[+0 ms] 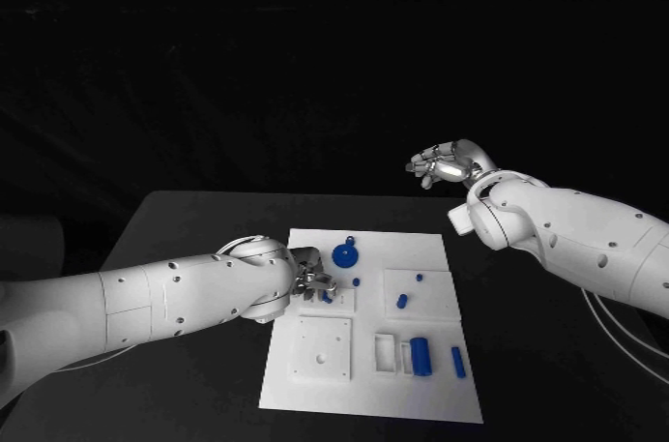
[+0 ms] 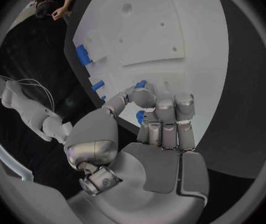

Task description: Assemble the parts on the task board

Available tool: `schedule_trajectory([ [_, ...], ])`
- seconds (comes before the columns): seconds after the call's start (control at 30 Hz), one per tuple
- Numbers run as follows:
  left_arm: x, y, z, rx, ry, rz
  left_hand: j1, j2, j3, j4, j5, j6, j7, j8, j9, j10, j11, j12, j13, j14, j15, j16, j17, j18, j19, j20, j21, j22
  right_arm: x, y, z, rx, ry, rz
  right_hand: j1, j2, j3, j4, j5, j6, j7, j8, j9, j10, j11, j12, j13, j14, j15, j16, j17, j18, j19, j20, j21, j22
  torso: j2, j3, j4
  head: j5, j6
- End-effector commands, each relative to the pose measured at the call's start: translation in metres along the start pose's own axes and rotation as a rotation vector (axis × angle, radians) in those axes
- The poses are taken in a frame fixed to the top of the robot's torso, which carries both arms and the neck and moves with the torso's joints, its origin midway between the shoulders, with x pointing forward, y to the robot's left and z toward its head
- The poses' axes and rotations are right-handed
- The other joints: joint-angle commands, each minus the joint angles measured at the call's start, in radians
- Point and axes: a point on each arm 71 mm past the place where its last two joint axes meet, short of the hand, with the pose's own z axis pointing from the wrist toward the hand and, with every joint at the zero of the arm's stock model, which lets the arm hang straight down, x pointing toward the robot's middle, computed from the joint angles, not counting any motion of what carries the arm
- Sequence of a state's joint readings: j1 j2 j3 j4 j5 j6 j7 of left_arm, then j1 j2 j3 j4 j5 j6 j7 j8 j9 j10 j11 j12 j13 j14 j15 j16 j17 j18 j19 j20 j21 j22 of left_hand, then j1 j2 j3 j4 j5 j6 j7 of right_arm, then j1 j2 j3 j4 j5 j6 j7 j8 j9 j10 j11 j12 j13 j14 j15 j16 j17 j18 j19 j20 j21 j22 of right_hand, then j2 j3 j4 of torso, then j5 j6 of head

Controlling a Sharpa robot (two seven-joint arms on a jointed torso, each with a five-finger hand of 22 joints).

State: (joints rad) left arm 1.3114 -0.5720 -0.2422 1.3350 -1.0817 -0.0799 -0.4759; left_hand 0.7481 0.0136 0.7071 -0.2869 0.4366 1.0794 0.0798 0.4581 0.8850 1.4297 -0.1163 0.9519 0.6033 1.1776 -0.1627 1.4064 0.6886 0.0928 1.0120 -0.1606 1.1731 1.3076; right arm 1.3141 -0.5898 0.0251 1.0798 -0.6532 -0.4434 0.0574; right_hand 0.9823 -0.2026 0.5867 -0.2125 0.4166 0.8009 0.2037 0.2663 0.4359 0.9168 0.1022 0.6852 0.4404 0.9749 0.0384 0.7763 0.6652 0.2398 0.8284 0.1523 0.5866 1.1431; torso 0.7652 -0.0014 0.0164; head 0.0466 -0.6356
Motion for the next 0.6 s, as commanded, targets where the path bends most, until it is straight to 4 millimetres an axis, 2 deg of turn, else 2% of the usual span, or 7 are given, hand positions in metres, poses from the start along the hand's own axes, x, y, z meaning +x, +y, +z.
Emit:
schedule_trajectory([
  [0.03,-0.0001,-0.0017,0.0000,0.013,-0.002,0.022,0.002,0.009,0.101,-0.005,0.005,0.199,-0.128,0.012,0.097,-0.021,-0.035,0.005,0.001,0.036,-0.082,0.004,-0.002,0.010,0.006,-0.114,0.004,0.016,0.0015,0.0010,0.0002,-0.007,0.016,-0.001,0.000,0.012,-0.001,-0.005,0.004,-0.003,0.003,0.006,-0.001,0.002,0.000,0.006,-0.002,-0.004,0.006,-0.006,-0.001,0.020,-0.001,0.006,-0.004,0.001,0.000,0.0007,0.0007,-0.002,-0.001],
  [0.6,0.0005,-0.0027,-0.0010,0.025,-0.024,0.020,-0.002,0.008,0.106,-0.006,0.000,0.199,-0.128,0.011,0.099,-0.023,-0.035,0.007,0.000,0.035,-0.082,0.006,-0.003,0.011,0.006,-0.114,0.006,0.016,0.0028,0.0017,0.0002,-0.008,0.022,0.000,-0.006,0.013,-0.004,-0.004,0.010,-0.003,0.003,0.007,-0.003,0.001,0.001,0.009,-0.008,-0.005,0.007,-0.006,-0.002,0.021,-0.003,0.009,-0.004,0.002,0.000,0.0002,0.0021,-0.001,-0.004],
])
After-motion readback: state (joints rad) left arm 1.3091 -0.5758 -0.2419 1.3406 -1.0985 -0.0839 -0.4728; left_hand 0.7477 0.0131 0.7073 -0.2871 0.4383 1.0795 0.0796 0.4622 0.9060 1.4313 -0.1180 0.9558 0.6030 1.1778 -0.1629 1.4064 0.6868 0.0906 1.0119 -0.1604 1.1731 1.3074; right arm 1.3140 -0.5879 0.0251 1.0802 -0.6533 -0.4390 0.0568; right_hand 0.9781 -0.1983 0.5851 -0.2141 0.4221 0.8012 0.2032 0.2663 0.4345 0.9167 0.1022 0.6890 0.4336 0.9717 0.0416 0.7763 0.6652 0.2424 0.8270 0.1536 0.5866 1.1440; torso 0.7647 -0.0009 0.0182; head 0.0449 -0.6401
